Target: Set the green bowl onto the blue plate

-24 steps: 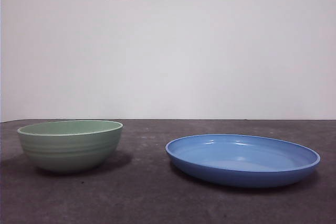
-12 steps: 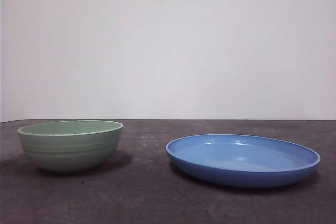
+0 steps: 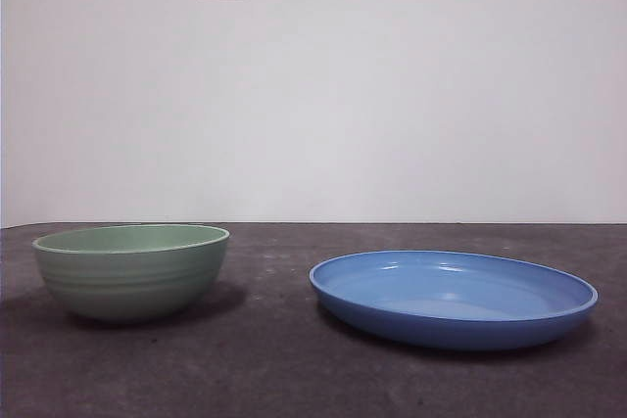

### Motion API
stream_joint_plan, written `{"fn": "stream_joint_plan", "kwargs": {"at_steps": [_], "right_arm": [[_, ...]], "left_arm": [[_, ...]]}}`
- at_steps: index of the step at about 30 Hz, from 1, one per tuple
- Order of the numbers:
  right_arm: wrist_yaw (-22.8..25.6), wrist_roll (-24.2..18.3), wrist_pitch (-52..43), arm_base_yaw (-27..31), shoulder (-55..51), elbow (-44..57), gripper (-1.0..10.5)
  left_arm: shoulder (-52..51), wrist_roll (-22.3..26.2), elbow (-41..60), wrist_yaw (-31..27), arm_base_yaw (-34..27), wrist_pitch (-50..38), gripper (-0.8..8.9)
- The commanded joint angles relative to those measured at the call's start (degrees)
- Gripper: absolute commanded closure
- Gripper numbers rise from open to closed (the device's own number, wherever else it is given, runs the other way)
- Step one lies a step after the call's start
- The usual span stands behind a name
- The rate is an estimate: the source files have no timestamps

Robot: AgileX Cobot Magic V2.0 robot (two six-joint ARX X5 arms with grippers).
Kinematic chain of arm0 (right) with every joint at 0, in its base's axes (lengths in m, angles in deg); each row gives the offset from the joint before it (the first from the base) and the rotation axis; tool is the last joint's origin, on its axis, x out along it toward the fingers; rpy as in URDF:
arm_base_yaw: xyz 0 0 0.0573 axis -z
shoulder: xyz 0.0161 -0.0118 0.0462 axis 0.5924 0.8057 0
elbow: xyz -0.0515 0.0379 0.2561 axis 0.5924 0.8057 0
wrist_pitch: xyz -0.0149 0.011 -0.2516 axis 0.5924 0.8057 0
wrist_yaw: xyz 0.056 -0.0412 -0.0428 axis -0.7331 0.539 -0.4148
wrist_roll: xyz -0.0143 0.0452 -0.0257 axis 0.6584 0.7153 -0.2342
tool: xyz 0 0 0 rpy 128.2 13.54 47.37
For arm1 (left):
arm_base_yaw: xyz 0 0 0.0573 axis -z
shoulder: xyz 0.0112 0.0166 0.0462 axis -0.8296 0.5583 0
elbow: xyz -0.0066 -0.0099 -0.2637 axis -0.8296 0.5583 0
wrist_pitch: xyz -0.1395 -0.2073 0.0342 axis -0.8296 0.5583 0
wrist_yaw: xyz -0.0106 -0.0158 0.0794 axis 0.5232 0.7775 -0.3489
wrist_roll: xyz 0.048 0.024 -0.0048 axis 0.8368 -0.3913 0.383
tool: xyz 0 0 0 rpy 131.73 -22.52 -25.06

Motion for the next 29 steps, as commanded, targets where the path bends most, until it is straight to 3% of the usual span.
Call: {"fn": "stream_joint_plan", "kwargs": {"at_steps": [1,3,7,14,20,29], "right_arm": [[-0.20,-0.66,-0.26,-0.15,0.22,-0.98,3.7],[-0.20,-0.66,-0.24,-0.15,0.22,-0.98,3.5],[-0.17,-0.66,-0.42,-0.15,0.22,-0.98,3.5],[-0.20,-0.44,-0.35,-0.15,0.22,-0.98,3.5],[-0.20,-0.44,-0.35,-0.15,0.22,-0.98,3.5],[-0.17,-0.44,-0.33,-0.15,0.22,-0.98,3.5]], "left_arm": [[0.11,0.52,-1.16,0.24,0.20,-0.44,1.92],[0.13,0.57,-1.16,0.24,0.20,-0.44,1.41],[0.13,1.42,-1.16,-0.07,0.20,-0.42,1.34],[2.56,1.92,-1.16,-10.16,0.13,2.51,1.35],[10.08,5.46,-1.14,-17.73,-0.35,5.44,1.35],[27.02,6.82,-1.14,-19.50,-2.89,1.25,1.35]]}}
